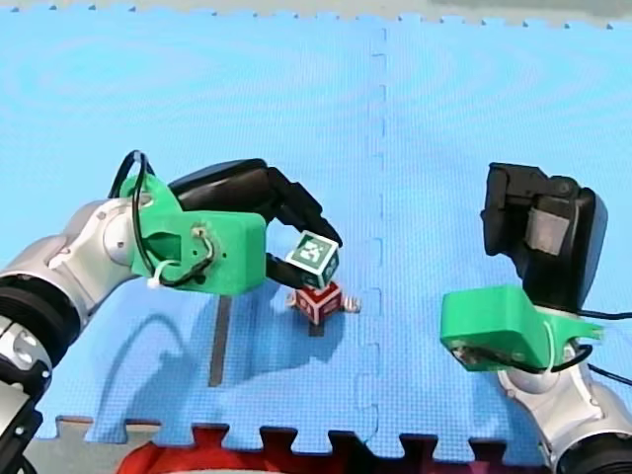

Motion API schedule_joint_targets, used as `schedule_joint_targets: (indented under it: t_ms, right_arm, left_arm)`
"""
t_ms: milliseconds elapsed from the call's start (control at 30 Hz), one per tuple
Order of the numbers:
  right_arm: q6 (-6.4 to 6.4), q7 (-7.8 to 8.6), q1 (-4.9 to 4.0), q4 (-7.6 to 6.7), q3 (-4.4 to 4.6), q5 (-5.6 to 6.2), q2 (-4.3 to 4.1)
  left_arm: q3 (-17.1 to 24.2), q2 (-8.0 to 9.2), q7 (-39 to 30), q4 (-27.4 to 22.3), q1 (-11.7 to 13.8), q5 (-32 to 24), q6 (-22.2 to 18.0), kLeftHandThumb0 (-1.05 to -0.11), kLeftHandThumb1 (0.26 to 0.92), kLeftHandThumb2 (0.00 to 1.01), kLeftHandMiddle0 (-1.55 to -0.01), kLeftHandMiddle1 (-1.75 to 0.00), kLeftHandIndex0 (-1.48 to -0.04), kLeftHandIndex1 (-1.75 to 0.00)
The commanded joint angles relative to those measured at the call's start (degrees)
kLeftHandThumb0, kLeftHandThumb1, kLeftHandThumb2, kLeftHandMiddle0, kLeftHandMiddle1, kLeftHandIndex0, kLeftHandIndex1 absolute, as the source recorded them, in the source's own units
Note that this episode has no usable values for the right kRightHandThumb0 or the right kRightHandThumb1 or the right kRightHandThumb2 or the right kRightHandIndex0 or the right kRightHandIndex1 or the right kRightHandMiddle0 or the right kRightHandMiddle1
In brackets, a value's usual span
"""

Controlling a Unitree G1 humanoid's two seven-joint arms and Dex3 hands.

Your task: Stack cube left

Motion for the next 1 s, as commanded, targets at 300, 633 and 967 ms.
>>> schedule_joint_targets:
  t_ms: [300,633,967]
  right_arm:
    - [0.74,0.16,0.45,-1.07,-0.2,0.25,0.18]
    - [0.65,0.55,0.84,-1.65,-0.47,0.62,0.25]
    - [0.54,0.79,1.19,-2.41,-0.7,0.55,0.26]
  left_arm:
    - [-0.5,-0.08,0.0,0.3,0.1,0.2,-0.1,-0.479,0.825,0.0,-0.9,-1.72,-1.3,0.0]
    - [-0.5,0.0,0.3,0.4,0.3,0.4,0.1,-0.477,0.826,0.0,-0.9,-1.71,-1.3,0.0]
    - [-0.6,-0.07,1.0,0.5,0.7,0.6,0.1,-0.468,0.824,0.0,-0.91,-1.72,-1.3,0.0]
